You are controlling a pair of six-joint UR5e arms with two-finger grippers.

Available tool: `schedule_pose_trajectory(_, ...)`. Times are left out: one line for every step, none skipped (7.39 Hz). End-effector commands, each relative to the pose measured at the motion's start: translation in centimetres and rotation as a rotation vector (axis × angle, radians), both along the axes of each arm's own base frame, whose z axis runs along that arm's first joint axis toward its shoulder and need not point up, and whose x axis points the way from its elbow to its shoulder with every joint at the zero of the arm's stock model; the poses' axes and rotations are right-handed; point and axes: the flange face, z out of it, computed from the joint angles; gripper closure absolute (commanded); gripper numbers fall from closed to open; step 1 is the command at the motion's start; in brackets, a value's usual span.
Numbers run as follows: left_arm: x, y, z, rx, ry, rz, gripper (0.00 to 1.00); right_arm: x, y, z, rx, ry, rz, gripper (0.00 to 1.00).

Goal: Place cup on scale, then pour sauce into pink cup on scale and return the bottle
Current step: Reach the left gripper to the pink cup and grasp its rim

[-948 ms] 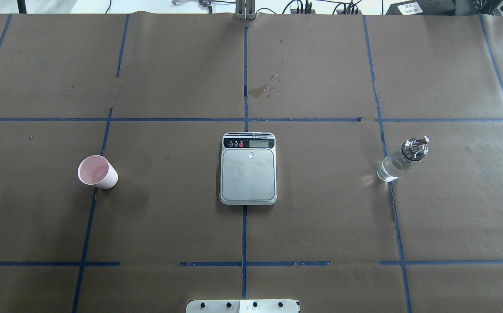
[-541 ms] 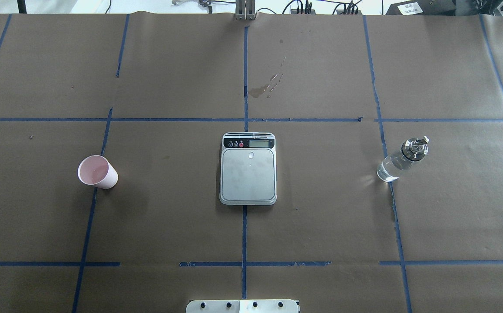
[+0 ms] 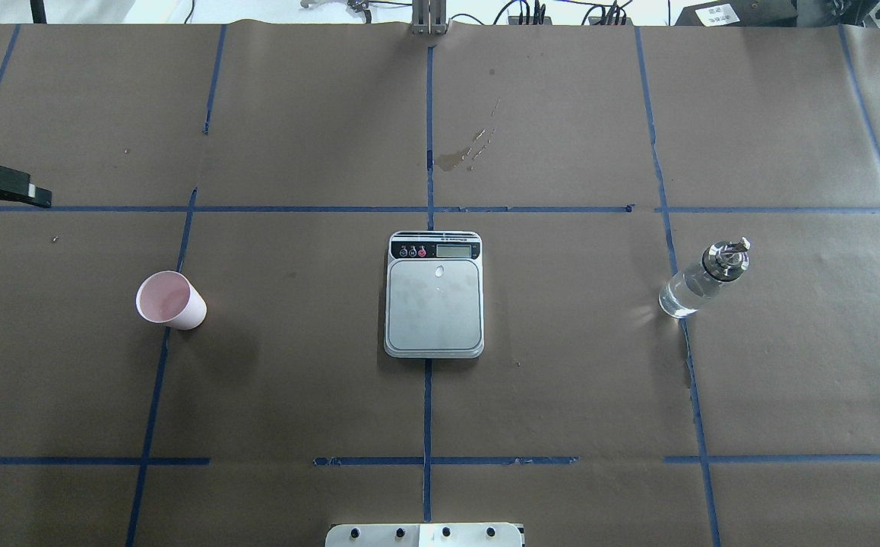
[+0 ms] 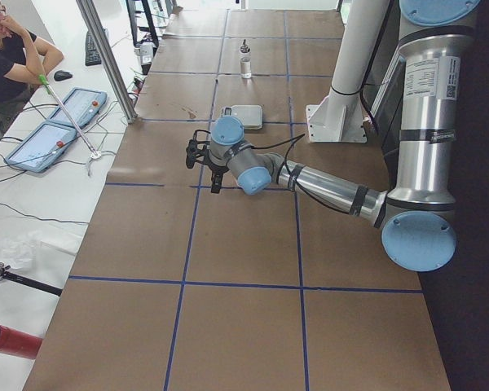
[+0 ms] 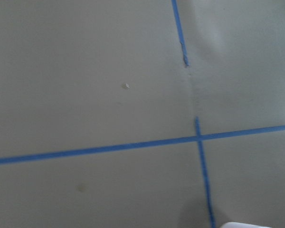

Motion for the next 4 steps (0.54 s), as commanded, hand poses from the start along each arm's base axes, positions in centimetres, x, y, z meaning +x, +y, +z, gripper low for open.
schedule_pose_trajectory(6.4, 2.8, -1.5, -0.108, 0.014, -0.044, 0.0, -0.1, 0.1, -0.2, 0.008, -0.001, -0.003, 0.0)
schedule_pose_trajectory(9.3, 4.1, -1.2, -0.138, -0.01, -0.064, 0.0, -0.1, 0.1, -0.3, 0.007, -0.003, -0.002, 0.0)
schedule_pose_trajectory(11.9, 5.4, -0.5, -0.163, -0.04, -0.079, 0.0, -0.1, -0.2, -0.6, 0.014, -0.001, -0.002, 0.0)
schedule_pose_trajectory(13.2, 5.9, -0.2, -0.168, -0.062, -0.09, 0.0, -0.1, -0.3, -0.8, 0.019, -0.004, -0.003, 0.0)
